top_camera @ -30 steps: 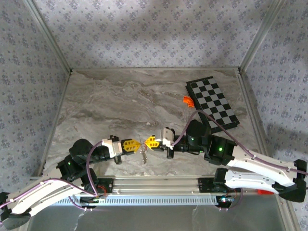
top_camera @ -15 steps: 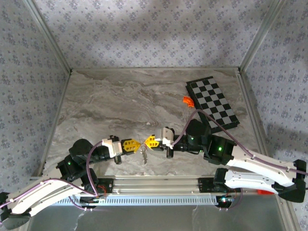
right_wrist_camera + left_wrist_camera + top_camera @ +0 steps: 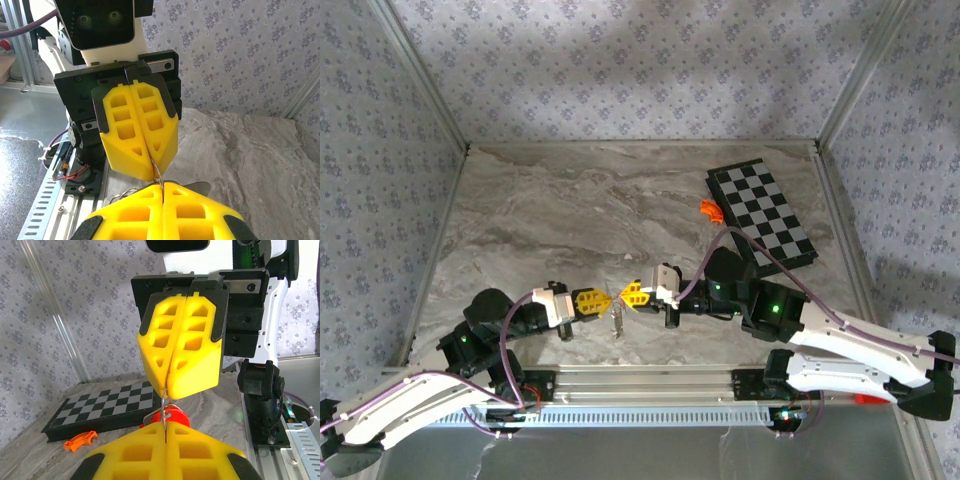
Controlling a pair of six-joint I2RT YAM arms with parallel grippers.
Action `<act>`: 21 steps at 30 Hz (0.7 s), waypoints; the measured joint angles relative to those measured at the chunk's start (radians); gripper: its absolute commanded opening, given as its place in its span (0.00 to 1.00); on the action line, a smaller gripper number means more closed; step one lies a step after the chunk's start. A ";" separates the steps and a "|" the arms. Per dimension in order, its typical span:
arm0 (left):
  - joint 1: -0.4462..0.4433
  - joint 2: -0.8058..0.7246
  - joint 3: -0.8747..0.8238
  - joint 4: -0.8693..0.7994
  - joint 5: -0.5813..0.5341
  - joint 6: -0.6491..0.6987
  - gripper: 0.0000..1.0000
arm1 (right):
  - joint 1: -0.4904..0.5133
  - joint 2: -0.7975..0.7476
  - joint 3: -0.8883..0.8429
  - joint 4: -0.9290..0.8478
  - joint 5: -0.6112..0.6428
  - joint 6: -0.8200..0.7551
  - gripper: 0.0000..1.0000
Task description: Put the keys on the keyring
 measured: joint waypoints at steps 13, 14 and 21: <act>0.000 0.005 0.000 -0.003 0.000 0.003 0.00 | -0.002 0.005 0.000 0.000 -0.008 -0.001 0.00; 0.000 0.005 0.000 -0.006 0.000 0.003 0.00 | -0.002 0.005 0.000 0.000 -0.008 -0.002 0.00; 0.000 0.014 0.010 -0.018 0.001 0.004 0.00 | -0.002 0.006 0.000 0.000 -0.008 -0.009 0.00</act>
